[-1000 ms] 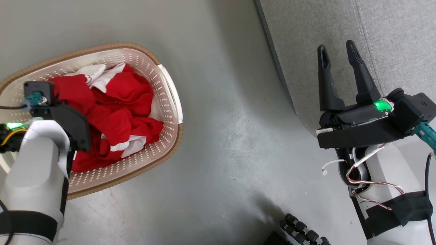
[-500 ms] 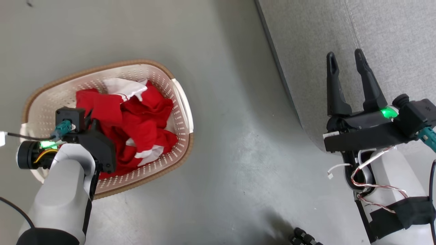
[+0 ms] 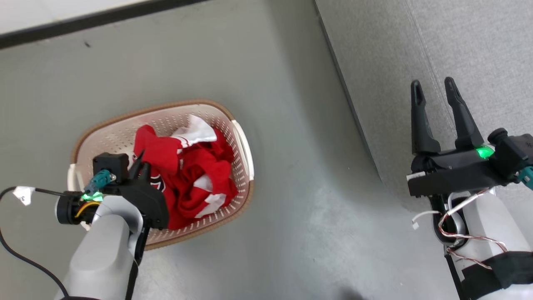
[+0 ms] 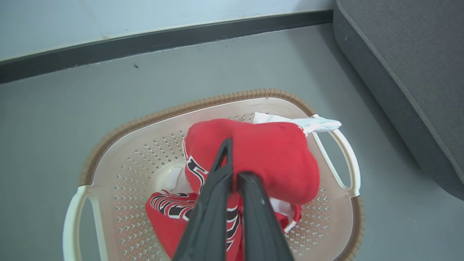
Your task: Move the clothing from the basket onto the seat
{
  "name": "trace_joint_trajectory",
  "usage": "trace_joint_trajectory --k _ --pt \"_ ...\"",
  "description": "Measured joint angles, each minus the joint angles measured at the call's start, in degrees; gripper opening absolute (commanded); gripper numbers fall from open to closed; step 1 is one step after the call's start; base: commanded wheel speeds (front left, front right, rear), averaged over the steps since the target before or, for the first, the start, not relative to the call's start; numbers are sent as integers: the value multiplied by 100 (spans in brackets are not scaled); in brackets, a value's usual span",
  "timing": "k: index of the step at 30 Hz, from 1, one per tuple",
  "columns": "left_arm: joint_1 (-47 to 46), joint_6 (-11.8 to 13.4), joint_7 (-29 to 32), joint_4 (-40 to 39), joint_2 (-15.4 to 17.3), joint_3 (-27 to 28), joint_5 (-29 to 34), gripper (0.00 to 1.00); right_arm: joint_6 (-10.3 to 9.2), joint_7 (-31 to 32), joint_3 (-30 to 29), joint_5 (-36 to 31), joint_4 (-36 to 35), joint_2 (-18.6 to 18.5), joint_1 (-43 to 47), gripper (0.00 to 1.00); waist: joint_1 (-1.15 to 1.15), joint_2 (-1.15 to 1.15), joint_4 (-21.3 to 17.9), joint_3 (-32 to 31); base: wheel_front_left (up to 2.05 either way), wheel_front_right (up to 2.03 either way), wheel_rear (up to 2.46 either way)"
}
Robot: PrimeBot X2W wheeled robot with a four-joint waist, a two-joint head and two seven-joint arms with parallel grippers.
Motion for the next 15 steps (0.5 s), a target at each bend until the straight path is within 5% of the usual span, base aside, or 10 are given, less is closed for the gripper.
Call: trace_joint_trajectory --k 15 --pt "502 -48 -51 -552 -224 14 -114 0 49 0 -191 -53 105 -141 319 100 0 0 335 -819 0 0 0"
